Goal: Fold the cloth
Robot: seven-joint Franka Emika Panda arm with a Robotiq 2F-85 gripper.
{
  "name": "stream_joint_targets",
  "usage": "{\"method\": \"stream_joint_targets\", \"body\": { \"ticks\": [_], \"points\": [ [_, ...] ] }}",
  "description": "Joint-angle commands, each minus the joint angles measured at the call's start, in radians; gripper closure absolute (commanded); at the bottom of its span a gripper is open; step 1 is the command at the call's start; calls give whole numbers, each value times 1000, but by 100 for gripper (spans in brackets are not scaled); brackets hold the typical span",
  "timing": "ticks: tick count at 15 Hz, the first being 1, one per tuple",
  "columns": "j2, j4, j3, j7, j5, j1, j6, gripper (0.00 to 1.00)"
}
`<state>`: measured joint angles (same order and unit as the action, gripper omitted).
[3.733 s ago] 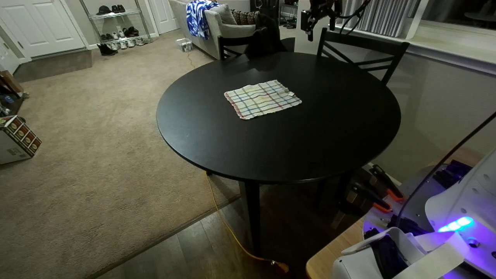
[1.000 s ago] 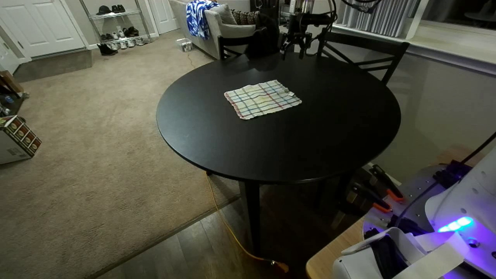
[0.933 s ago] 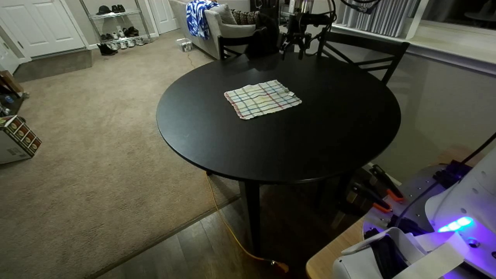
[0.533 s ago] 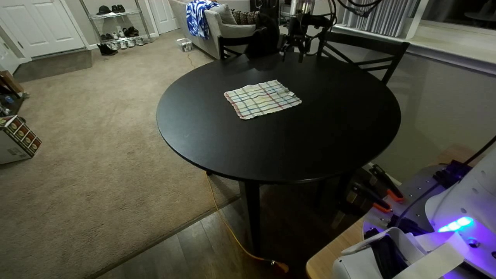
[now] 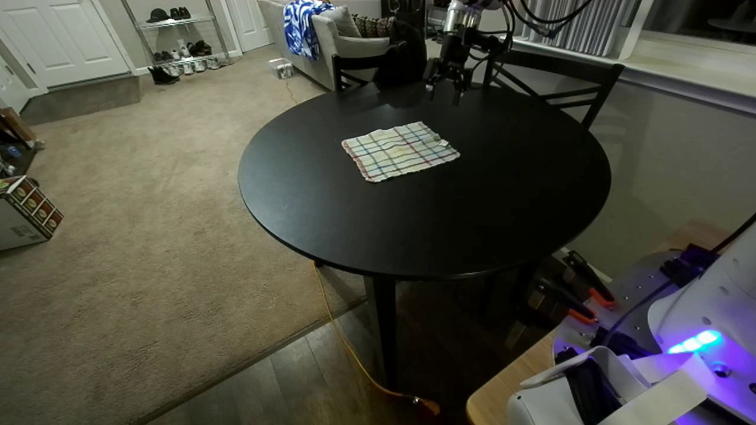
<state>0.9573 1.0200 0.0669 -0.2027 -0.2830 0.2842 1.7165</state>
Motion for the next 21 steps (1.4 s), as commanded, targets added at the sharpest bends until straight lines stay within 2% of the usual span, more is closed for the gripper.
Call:
{"method": "stream_joint_targets", "body": {
  "ticks": [1,8,9,18,21],
  "points": [
    [56,-88,28,-48,-42,27,-57,0],
    [129,-200,60,-51,-77,49,-110,0],
    [101,-151,40,-31,-53,28,-68,0],
    [119,-178,48,-31,-56,34,-77,0],
    [160,-209,85,-77,-89,57,-119,0]
  ]
}}
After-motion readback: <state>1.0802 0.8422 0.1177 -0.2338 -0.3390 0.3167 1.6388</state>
